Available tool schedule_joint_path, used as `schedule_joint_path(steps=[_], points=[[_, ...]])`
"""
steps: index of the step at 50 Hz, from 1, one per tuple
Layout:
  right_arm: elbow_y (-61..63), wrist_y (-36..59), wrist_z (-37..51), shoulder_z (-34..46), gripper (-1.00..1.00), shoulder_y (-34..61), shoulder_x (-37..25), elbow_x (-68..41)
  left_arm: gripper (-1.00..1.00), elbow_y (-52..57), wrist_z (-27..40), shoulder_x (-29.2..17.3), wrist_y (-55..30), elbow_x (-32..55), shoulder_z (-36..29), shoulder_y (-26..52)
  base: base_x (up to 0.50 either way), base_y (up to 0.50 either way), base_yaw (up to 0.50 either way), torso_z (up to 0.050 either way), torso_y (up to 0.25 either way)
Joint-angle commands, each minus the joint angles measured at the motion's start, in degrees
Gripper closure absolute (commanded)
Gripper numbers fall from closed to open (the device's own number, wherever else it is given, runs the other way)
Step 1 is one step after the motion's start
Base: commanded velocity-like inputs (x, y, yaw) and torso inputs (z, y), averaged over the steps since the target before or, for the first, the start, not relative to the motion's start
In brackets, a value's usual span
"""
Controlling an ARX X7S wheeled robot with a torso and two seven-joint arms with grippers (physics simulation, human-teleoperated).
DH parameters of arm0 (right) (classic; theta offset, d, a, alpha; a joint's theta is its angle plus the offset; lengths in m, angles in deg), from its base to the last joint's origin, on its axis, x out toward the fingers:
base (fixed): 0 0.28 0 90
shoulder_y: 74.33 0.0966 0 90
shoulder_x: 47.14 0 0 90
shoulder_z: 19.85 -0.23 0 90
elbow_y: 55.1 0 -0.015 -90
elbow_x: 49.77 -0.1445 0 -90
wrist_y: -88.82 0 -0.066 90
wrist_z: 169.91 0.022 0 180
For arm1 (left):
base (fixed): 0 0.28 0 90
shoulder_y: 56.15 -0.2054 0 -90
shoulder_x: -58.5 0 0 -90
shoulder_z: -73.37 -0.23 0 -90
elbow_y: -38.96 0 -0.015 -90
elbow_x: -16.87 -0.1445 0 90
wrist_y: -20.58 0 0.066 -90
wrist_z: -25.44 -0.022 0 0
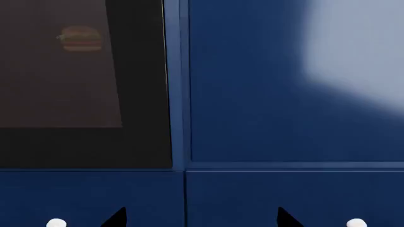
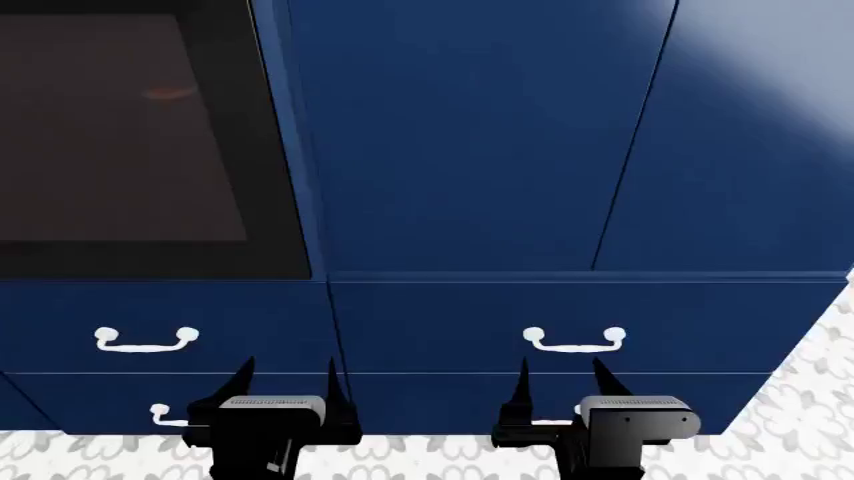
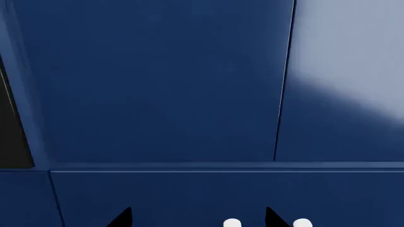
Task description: Open the oven door
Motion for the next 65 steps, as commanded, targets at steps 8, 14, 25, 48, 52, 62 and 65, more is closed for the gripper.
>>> schedule_joint_path(steps=[8, 14, 25, 48, 52, 62, 65], points=[[0.5, 0.3, 2.1, 2.5, -1.0, -0.2, -2.2, -3.8, -1.0, -0.9, 2.8, -2.1, -0.1, 1.9, -2.9, 0.7, 0.0, 0.0, 0.0, 0.0, 0.0], [0.4, 0.2, 3.0, 3.5, -1.0, -0.1, -2.9, -4.2, -1.0, -0.8, 3.6, -2.9, 0.0, 2.8, -3.6, 0.5, 0.0, 0.0, 0.0, 0.0, 0.0], [15.7, -6.3, 13.0, -5.8, -1.0, 0.4, -3.9, -5.7, -1.0, 16.1, 16.6, -4.7, 9.0, 0.6, 7.6, -0.4, 0.0, 0.0, 0.0, 0.0, 0.0], [33.2, -15.7, 32.6, -29.9, -1.0, 0.9, -5.2, -9.4, -1.0, 34.4, 34.3, -5.0, 13.0, 1.7, 28.3, -1.1, 0.0, 0.0, 0.0, 0.0, 0.0], [34.5, -16.0, 33.7, -32.1, -1.0, 0.2, -5.7, -11.1, -1.0, 35.4, 36.2, -4.9, 13.0, 1.1, 29.7, -0.7, 0.0, 0.0, 0.0, 0.0, 0.0], [36.4, -20.2, 36.3, -35.6, -1.0, -0.8, -5.0, -13.0, -1.0, 36.4, 40.5, -4.0, 15.9, -0.3, 32.0, -0.3, 0.0, 0.0, 0.0, 0.0, 0.0], [37.4, -22.1, 37.3, -36.8, -1.0, -0.8, -4.5, -11.3, -1.0, 36.6, 41.7, -3.7, 16.9, -0.2, 32.8, -0.6, 0.0, 0.0, 0.0, 0.0, 0.0]])
